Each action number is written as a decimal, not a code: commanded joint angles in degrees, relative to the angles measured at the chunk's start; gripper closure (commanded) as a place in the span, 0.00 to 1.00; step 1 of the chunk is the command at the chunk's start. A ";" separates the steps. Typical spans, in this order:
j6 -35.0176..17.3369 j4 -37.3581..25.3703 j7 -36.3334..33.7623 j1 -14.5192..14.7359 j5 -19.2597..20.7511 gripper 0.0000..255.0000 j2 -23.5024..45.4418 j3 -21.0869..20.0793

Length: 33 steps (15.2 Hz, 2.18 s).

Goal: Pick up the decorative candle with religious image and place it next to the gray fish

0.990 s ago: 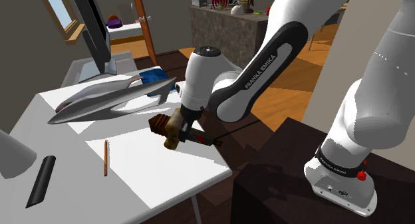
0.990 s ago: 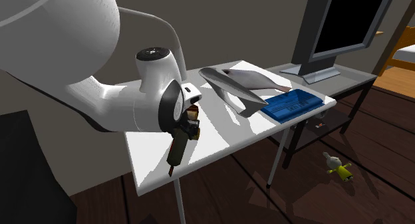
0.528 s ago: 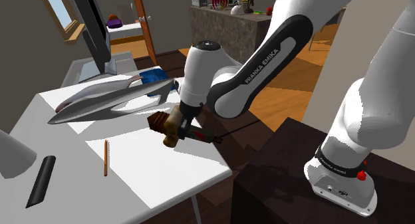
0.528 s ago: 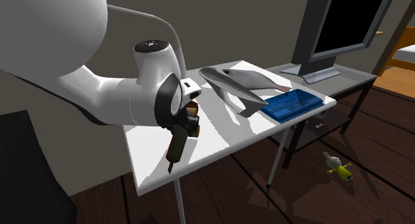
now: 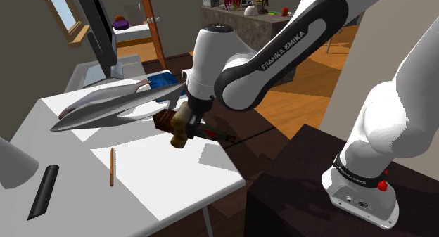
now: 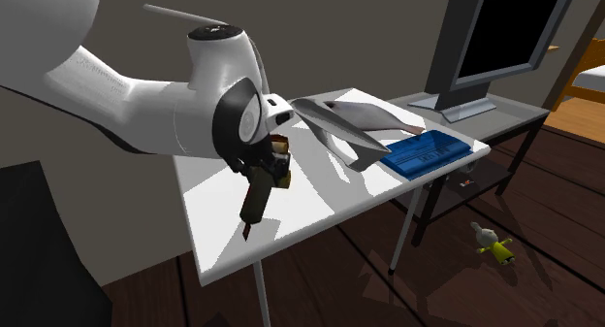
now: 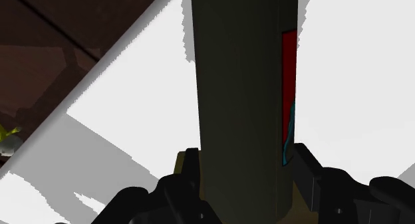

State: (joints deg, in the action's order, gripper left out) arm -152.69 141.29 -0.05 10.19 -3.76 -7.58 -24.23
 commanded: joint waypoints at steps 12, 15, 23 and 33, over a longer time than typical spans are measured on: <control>10.91 -4.89 2.30 0.86 -3.04 1.00 -6.39 1.50; 13.38 -6.33 2.56 0.93 -3.33 1.00 -7.47 1.83; 19.86 -10.65 2.96 0.99 -3.72 1.00 -9.69 2.62; 23.59 -24.93 1.06 -1.07 1.31 1.00 1.38 1.77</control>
State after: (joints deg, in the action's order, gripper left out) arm -129.05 118.89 1.33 9.51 -3.59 -8.80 -22.31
